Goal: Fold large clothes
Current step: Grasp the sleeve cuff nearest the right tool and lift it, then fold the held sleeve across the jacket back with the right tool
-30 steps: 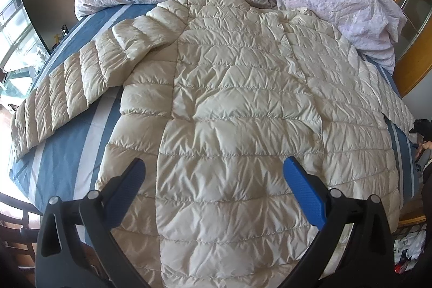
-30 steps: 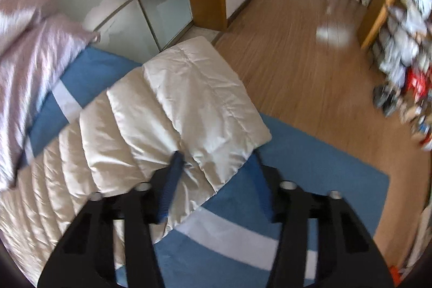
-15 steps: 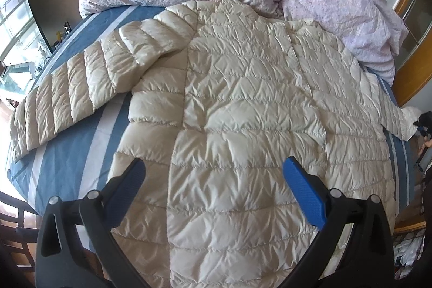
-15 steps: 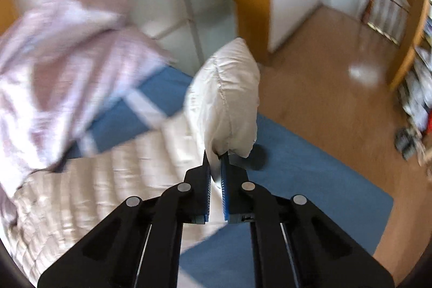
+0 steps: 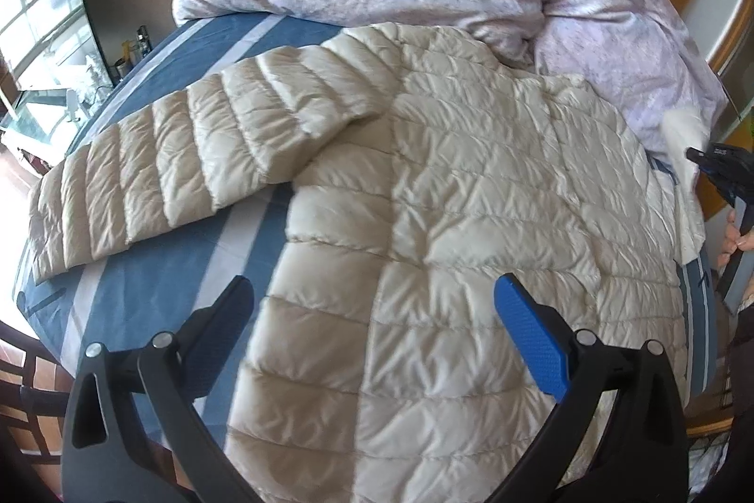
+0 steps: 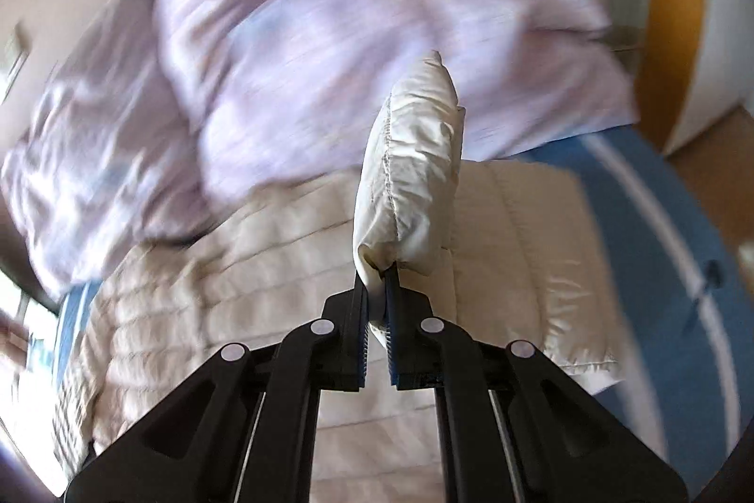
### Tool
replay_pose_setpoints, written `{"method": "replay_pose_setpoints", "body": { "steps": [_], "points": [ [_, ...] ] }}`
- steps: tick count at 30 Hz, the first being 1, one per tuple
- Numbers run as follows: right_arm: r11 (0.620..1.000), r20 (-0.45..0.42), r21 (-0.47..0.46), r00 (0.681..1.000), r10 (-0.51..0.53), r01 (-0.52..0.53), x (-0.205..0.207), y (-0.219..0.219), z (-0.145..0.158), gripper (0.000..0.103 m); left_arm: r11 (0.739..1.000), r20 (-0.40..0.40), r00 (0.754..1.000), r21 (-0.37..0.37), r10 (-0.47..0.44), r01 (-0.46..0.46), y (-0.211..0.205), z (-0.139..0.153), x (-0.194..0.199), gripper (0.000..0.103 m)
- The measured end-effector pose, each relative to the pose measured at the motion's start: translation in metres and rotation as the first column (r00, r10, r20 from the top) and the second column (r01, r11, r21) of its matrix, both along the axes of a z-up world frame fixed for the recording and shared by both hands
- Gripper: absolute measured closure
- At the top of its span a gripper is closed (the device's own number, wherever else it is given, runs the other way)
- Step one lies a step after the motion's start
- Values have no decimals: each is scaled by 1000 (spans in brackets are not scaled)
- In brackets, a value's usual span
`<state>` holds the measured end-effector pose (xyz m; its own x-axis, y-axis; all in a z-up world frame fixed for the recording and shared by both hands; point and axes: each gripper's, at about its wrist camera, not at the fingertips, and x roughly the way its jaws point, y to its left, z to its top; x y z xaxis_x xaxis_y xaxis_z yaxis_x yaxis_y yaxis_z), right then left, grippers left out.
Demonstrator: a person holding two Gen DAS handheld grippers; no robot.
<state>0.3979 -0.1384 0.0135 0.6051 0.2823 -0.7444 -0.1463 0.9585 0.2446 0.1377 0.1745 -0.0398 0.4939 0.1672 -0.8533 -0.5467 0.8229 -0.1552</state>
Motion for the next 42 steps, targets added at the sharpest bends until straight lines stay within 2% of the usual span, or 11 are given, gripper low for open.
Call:
{"method": "replay_pose_setpoints", "body": {
  "steps": [9, 16, 18, 19, 20, 21, 25, 28, 36, 40, 42],
  "points": [
    [972, -152, 21, 961, 233, -233, -38, 132, -51, 96, 999, 1, 999, -17, 44, -44, 28, -5, -17, 2],
    [940, -221, 19, 916, 336, -340, -60, 193, -68, 95, 997, 10, 997, -22, 74, -74, 47, -4, -25, 2],
    [922, -243, 11, 893, 378, -387, -63, 201, -67, 83, 996, 7, 997, -30, 82, -82, 54, -4, -26, 2],
    [913, -251, 17, 882, 398, -407, -66, 202, -64, 61, 996, 6, 996, -31, 87, -87, 58, -4, -26, 2],
    [911, -246, 25, 880, 405, -412, -67, 203, -62, 47, 995, 5, 995, -32, 97, -96, 63, -5, -27, 2],
    [909, -217, 49, 884, 414, -414, -68, 202, -54, 46, 994, 4, 995, -33, 103, -103, 67, -5, -28, 2],
    [928, -121, 108, 922, 368, -357, -61, 185, -26, 46, 990, 8, 991, -21, 137, -136, 89, -5, -36, 2],
    [971, -134, 43, 961, 241, -237, -40, 174, -32, 47, 984, 1, 984, -1, 178, -178, 109, -5, -47, 2],
    [974, -272, -77, 944, 184, -212, -35, 206, -89, 45, 958, -46, 957, 15, 287, -286, 160, -15, -81, 2],
    [935, -259, -252, 948, 184, -250, -45, 233, -108, 40, 948, -80, 945, 27, 317, -316, 182, -20, -93, 2],
    [926, -244, -282, 952, 184, -251, -48, 237, -108, 40, 940, -89, 936, 22, 340, -339, 195, -21, -100, 2]
  ]
}}
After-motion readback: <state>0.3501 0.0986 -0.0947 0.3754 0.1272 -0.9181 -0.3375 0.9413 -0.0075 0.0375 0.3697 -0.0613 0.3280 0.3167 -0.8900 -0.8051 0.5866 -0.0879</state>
